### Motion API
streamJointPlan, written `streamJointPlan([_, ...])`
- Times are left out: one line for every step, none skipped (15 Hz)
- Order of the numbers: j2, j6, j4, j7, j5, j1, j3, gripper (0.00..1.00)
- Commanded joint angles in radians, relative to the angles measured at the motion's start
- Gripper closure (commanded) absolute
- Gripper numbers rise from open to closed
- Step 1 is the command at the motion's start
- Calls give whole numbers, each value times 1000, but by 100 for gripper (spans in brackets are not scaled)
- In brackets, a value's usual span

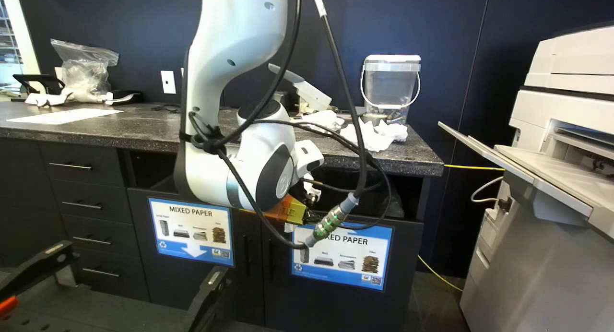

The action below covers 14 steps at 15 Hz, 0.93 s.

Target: Place the crumpled paper in the bin on the right

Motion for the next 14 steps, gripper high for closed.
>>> streamJointPlan([114, 47, 150, -10, -38, -56, 24, 97])
streamJointPlan([137, 49, 186, -10, -47, -68, 27, 97])
streamJointPlan([150, 47, 214, -10, -55, -77, 29, 97])
streamJointPlan([160, 46, 238, -11, -61, -84, 29, 97])
streamJointPlan([171, 50, 259, -13, -65, -87, 28, 97])
streamJointPlan([173, 54, 272, -13, -73, -95, 28, 97])
streamJointPlan([172, 63, 275, -12, -78, -101, 28, 97])
streamJointPlan([170, 83, 266, -13, -80, -101, 28, 97])
streamJointPlan([171, 106, 260, -12, -80, -101, 27, 97])
streamJointPlan([177, 131, 260, -9, -78, -102, 28, 97])
streamJointPlan([183, 153, 264, -6, -75, -101, 28, 97])
streamJointPlan([185, 170, 268, -1, -75, -104, 27, 97])
streamJointPlan([184, 185, 270, 3, -79, -110, 27, 97])
streamJointPlan([186, 212, 276, 6, -80, -109, 26, 97])
